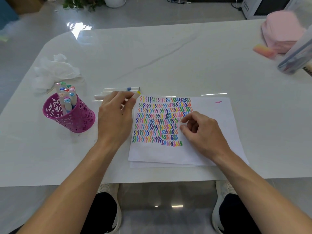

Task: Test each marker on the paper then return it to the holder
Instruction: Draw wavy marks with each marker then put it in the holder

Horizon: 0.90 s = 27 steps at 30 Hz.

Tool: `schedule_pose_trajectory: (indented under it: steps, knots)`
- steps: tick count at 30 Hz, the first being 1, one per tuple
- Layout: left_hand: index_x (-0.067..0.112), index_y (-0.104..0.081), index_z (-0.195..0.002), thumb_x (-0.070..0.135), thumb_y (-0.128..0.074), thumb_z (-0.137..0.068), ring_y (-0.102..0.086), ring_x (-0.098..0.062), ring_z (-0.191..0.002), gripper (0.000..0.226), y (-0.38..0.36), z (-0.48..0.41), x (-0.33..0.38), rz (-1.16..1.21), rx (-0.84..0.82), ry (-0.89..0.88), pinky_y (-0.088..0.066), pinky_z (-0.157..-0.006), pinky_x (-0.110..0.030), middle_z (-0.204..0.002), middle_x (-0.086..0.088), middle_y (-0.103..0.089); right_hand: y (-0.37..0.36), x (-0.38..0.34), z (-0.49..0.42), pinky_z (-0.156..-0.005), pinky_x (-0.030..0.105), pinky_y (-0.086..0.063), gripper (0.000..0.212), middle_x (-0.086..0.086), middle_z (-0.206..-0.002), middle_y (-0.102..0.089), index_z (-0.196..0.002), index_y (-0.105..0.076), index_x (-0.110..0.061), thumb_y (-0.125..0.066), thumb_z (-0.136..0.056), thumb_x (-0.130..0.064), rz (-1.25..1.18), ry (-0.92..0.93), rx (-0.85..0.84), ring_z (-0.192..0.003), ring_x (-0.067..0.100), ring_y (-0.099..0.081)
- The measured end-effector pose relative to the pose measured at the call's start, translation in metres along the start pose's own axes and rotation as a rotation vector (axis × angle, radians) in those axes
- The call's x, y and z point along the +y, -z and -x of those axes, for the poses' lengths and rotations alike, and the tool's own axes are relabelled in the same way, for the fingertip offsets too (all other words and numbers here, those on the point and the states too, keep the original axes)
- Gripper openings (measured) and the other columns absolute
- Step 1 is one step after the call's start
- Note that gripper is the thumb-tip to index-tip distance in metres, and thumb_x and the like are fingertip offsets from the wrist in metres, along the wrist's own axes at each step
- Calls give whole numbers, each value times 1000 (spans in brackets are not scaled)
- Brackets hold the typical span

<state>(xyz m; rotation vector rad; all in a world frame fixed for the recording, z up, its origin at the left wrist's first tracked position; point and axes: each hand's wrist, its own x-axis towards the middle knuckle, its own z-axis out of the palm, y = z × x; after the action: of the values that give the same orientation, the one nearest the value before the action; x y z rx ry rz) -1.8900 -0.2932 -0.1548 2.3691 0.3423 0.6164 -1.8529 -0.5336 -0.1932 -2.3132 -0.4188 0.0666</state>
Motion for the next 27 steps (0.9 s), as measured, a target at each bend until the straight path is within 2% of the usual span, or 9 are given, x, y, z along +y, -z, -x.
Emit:
schedule_pose_trajectory:
  steps: [2, 6, 8, 10, 13, 17, 21, 25, 27]
  knots:
    - [23, -72, -106, 28, -61, -100, -61, -6, -86, 13, 2, 0, 10, 128, -8, 6, -42, -70, -8, -98, 10, -69, 1, 0, -1, -65, 10, -45, 9, -11, -74, -64, -98, -66, -23, -74, -94, -21, -39, -2, -1, -69, 5, -61]
    - [26, -67, -117, 21, -60, -100, -67, -13, -97, 20, 3, 6, 24, 395, -117, 64, -57, -82, -36, -97, 6, -70, 3, -5, 1, -65, 14, -49, 9, -11, -76, -66, -97, -68, -24, -73, -96, -31, -147, 31, -2, -74, 7, -62]
    - [27, -60, -134, 11, -57, -102, -69, -16, -97, 36, 1, 11, 29, 535, -213, 70, -60, -77, -33, -96, -1, -67, 4, -10, 3, -65, 16, -50, 18, -11, -78, -68, -95, -71, -23, -71, -96, -41, -209, 70, -12, -75, 8, -63]
    - [30, -58, -137, 6, -57, -101, -70, -20, -89, 43, -3, 17, 34, 605, -274, 67, -59, -72, -27, -93, -5, -64, 4, -15, 4, -68, 23, -52, 28, -9, -81, -71, -95, -72, -24, -68, -94, -52, -269, 101, -32, -78, 12, -66]
    - [16, -65, -124, 3, -62, -98, -73, -23, -81, 29, -10, 24, 38, 631, -334, 98, -61, -73, -33, -93, -12, -63, 4, -20, 5, -73, 27, -55, 41, -8, -84, -73, -110, -69, -27, -69, -87, -62, -275, 105, -86, -80, 11, -70]
    - [7, -68, -105, 8, -72, -92, -76, -26, -79, 13, -14, 31, 38, 648, -438, 179, -62, -76, -43, -88, -10, -74, 6, -21, 6, -68, 28, -55, 43, -9, -77, -72, -126, -60, -30, -73, -91, -51, -183, 134, -120, -68, 9, -68]
    - [10, -68, -98, 20, -74, -92, -75, -21, -71, 13, -14, 31, 35, 504, -547, 180, -63, -71, -35, -79, -5, -76, 9, -18, 6, -66, 41, -54, 20, -8, -78, -71, -115, -67, -22, -67, -100, -35, -56, 202, -144, -67, 17, -63]
    - [22, -68, -94, 29, -67, -96, -70, -13, -65, 8, -15, 30, 33, 346, -629, 133, -57, -64, -25, -78, 1, -74, 8, -17, 9, -63, 41, -50, 17, -10, -81, -63, -107, -66, -21, -62, -102, -37, 47, 242, -159, -65, 13, -55]
    - [25, -70, -93, 28, -63, -99, -68, -13, -64, 10, -17, 31, 34, 302, -656, 114, -53, -62, -24, -77, 3, -73, 8, -16, 11, -64, 42, -51, 20, -8, -86, -67, -106, -66, -21, -59, -103, -40, 100, 249, -154, -69, 17, -59]
